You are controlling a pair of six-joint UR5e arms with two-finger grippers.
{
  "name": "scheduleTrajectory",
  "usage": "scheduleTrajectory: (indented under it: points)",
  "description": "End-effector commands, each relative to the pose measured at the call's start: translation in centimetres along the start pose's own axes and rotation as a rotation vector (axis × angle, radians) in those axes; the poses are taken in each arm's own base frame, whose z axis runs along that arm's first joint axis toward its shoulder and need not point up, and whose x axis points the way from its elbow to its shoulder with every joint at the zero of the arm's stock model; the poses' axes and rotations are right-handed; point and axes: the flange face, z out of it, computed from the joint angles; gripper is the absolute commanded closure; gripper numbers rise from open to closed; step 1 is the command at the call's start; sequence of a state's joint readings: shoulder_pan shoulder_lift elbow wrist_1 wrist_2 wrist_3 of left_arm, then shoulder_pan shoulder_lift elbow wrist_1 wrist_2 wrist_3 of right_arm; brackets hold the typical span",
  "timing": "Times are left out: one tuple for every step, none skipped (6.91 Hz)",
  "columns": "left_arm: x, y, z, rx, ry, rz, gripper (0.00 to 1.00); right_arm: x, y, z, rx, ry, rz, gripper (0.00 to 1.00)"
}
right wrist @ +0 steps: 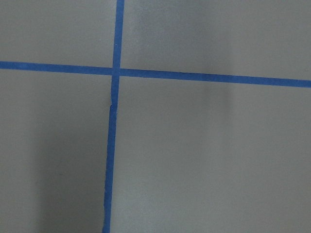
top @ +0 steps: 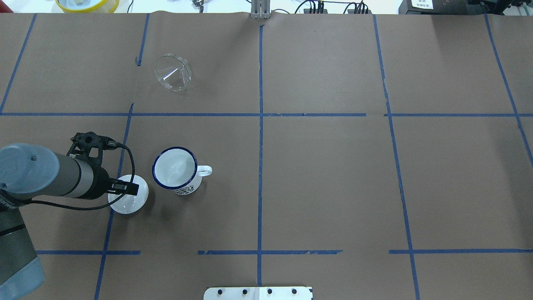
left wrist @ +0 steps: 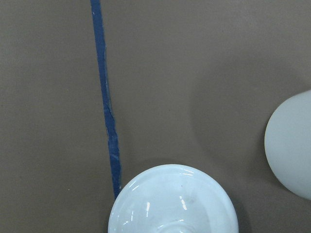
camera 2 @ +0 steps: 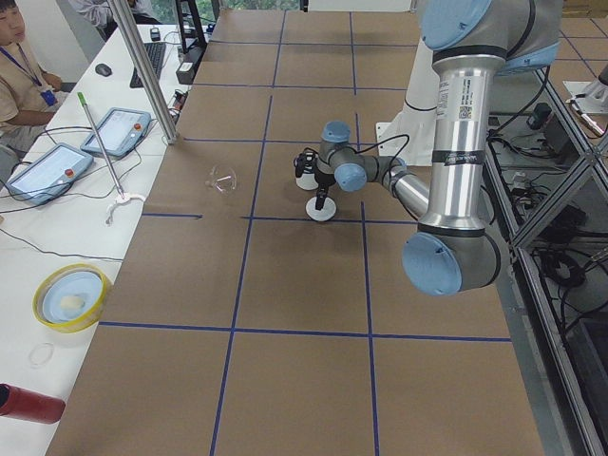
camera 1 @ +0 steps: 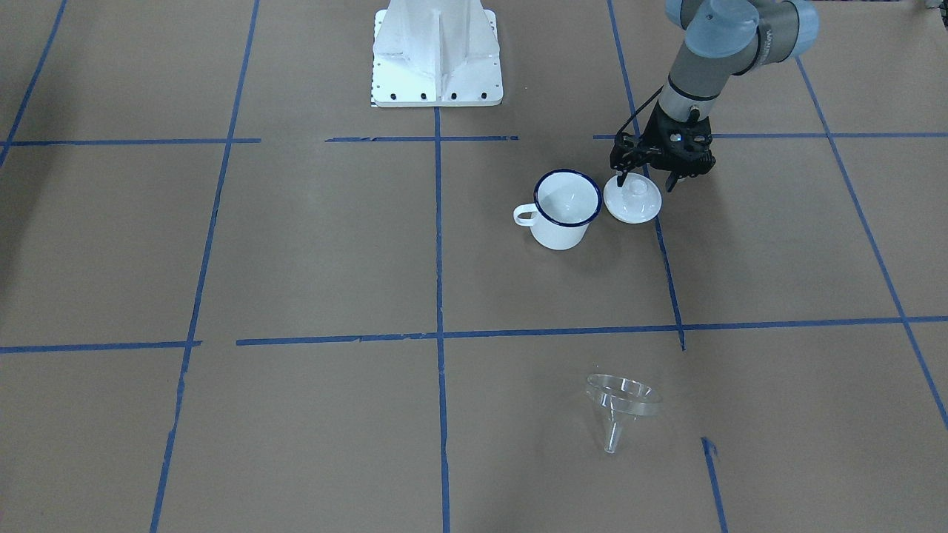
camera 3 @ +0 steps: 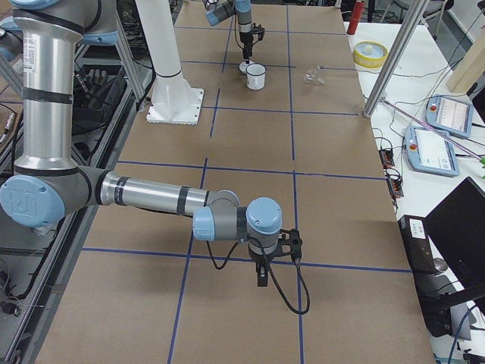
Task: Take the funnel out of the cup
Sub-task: 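Close the left gripper on the white lid's knob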
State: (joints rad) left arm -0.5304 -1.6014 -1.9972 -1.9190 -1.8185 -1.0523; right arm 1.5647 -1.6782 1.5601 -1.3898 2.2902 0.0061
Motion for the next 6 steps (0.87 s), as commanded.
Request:
scheduleTrajectory:
  points:
    - [0.0,-0.1,0.1,0.0,-0.002,0.001,0.19,0.0,0.0,0.0,0.0,0.0,0.0,0.0]
    - [-0.1,0.0,0.6,-0.005,-0.008,0.0,0.19,0.0,0.0,0.0,0.0,0.0,0.0,0.0]
    - [0.2,-0.4,1.1,-0.005,-0.009,0.0,0.19,0.0,0.0,0.0,0.0,0.0,0.0,0.0]
    - [0.6,-0.6,1.2,-0.003,-0.005,-0.001,0.19,0.0,0.0,0.0,0.0,0.0,0.0,0.0]
    - [0.6,-0.6,1.2,-0.004,-0.004,0.001,0.25,0.0,0.0,0.0,0.0,0.0,0.0,0.0]
    - [0.4,-0.7,1.1,-0.003,-0.006,-0.002,0.41,0.0,0.0,0.0,0.0,0.0,0.0,0.0]
